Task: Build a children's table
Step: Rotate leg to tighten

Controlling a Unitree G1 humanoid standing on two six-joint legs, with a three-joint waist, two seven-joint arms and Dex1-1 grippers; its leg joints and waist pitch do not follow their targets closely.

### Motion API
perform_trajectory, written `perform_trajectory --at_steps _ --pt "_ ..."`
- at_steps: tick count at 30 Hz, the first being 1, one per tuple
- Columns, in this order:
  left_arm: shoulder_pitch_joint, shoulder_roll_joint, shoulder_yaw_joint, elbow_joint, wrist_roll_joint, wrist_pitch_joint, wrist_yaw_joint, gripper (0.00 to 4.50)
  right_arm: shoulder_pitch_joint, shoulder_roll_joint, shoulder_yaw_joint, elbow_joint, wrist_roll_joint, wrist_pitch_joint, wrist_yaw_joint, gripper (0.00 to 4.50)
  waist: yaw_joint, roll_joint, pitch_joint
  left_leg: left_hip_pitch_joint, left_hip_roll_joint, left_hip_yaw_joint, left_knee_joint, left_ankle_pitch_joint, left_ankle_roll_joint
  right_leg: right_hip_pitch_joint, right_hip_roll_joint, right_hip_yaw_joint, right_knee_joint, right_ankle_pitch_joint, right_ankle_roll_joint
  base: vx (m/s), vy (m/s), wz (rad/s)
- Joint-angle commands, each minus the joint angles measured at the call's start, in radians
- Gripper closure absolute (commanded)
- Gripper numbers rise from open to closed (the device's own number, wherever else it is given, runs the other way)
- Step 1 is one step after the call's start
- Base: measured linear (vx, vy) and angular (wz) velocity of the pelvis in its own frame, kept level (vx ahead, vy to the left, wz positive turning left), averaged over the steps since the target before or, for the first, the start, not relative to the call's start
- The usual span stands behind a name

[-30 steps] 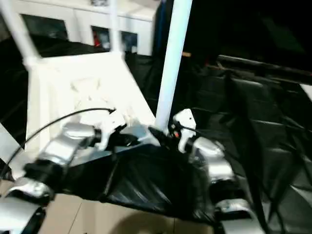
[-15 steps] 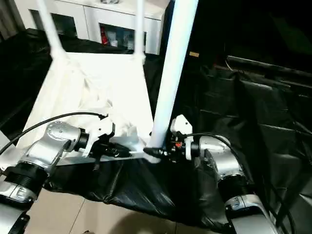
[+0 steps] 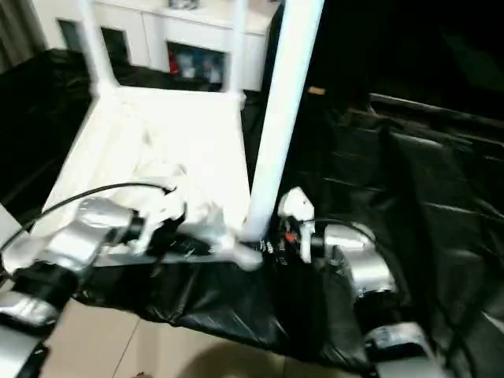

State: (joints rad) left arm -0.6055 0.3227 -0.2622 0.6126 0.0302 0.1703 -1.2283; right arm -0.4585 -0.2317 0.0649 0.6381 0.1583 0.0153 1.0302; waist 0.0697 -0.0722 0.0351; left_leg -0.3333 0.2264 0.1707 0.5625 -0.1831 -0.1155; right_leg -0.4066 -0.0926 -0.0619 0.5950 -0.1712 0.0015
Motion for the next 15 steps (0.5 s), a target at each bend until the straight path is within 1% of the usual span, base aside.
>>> perform_trajectory --at_steps 1,2,3,4,5,7,8,9,11,12,14,15 --pt "-0.002 -0.061 -0.007 0.026 -0.006 0.021 0.075 4.5 0.026 0.05 0.005 0.066 -0.018 0.039 -0.117 2.37 -0.005 0.007 -0.037 -0.006 -0.002 0.006 -0.072 -0.355 0.0 0.033 -0.039 0.028 -0.093 -0.496 -0.124 0.0 0.0 0.0" --pt "-0.011 -0.099 -0.005 0.037 0.001 0.04 0.135 4.5 0.019 0.094 -0.027 0.089 -0.014 0.045 -0.232 2.4 -0.011 0.005 -0.038 -0.005 -0.005 0.003 -0.071 -0.37 0.001 0.031 -0.039 0.026 -0.099 -0.544 -0.106 0.0 0.0 0.0" --pt "-0.016 -0.118 -0.005 0.042 0.003 0.049 0.161 4.5 0.014 0.115 -0.042 0.098 -0.015 0.047 -0.292 2.42 -0.014 0.004 -0.037 -0.005 -0.006 0.003 -0.071 -0.373 0.001 0.029 -0.039 0.025 -0.102 -0.562 -0.097 0.0 0.0 0.0" --pt "-0.023 -0.138 -0.002 0.048 0.008 0.057 0.195 4.5 0.008 0.136 -0.051 0.108 -0.02 0.047 -0.346 2.43 -0.019 0.005 -0.036 -0.006 -0.006 -0.001 -0.072 -0.379 -0.001 0.029 -0.039 0.022 -0.105 -0.589 -0.085 0.0 0.0 0.0" --pt "-0.028 -0.151 0.0 0.053 0.011 0.062 0.219 4.5 0.004 0.15 -0.055 0.114 -0.024 0.047 -0.382 2.44 -0.024 0.008 -0.037 -0.006 -0.006 -0.003 -0.073 -0.385 -0.002 0.029 -0.039 0.02 -0.109 -0.596 -0.078 0.0 0.0 0.0" --pt "-0.036 -0.176 -0.001 0.062 0.018 0.069 0.258 4.5 -0.005 0.18 -0.058 0.13 -0.041 0.031 -0.46 2.45 -0.03 0.008 -0.037 -0.005 -0.008 -0.004 -0.072 -0.402 -0.002 0.025 -0.037 0.017 -0.112 -0.606 -0.072 0.0 0.0 0.0" --pt "-0.041 -0.2 0.004 0.07 0.017 0.076 0.29 4.5 -0.013 0.212 -0.061 0.137 -0.045 0.023 -0.505 2.46 -0.033 0.01 -0.036 -0.004 -0.01 -0.005 -0.071 -0.415 0.001 0.024 -0.036 0.014 -0.115 -0.617 -0.068 0.0 0.0 0.0" --pt "-0.044 -0.221 0.003 0.074 0.018 0.081 0.312 4.5 -0.025 0.244 -0.06 0.147 -0.054 0.016 -0.559 2.46 -0.037 0.01 -0.036 -0.005 -0.009 -0.006 -0.072 -0.42 0.003 0.023 -0.036 0.013 -0.117 -0.618 -0.067 0.0 0.0 0.0" --pt "-0.046 -0.248 0.001 0.079 0.026 0.086 0.342 4.5 -0.045 0.291 -0.058 0.163 -0.067 0.003 -0.627 2.48 -0.042 0.01 -0.037 -0.009 -0.009 -0.01 -0.077 -0.422 0.002 0.028 -0.036 0.009 -0.117 -0.613 -0.063 0.0 0.0 0.0" --pt "-0.046 -0.254 0.0 0.08 0.031 0.086 0.352 4.5 -0.053 0.305 -0.057 0.17 -0.071 -0.003 -0.645 2.48 -0.046 0.011 -0.037 -0.009 -0.009 -0.012 -0.079 -0.431 -0.001 0.029 -0.036 0.005 -0.12 -0.616 -0.058 0.0 0.0 0.0" --pt "-0.045 -0.257 -0.008 0.081 0.04 0.083 0.356 4.5 -0.069 0.321 -0.039 0.177 -0.096 -0.042 -0.66 2.48 -0.047 0.012 -0.037 -0.004 -0.01 -0.013 -0.078 -0.455 0.005 0.024 -0.036 0.006 -0.125 -0.608 -0.057 0.0 0.0 0.0" --pt "-0.042 -0.254 -0.009 0.077 0.04 0.081 0.351 4.5 -0.071 0.321 -0.033 0.176 -0.106 -0.061 -0.66 2.48 -0.048 0.011 -0.037 -0.005 -0.01 -0.013 -0.079 -0.458 0.008 0.025 -0.035 0.006 -0.125 -0.602 -0.059 0.0 0.0 0.0"
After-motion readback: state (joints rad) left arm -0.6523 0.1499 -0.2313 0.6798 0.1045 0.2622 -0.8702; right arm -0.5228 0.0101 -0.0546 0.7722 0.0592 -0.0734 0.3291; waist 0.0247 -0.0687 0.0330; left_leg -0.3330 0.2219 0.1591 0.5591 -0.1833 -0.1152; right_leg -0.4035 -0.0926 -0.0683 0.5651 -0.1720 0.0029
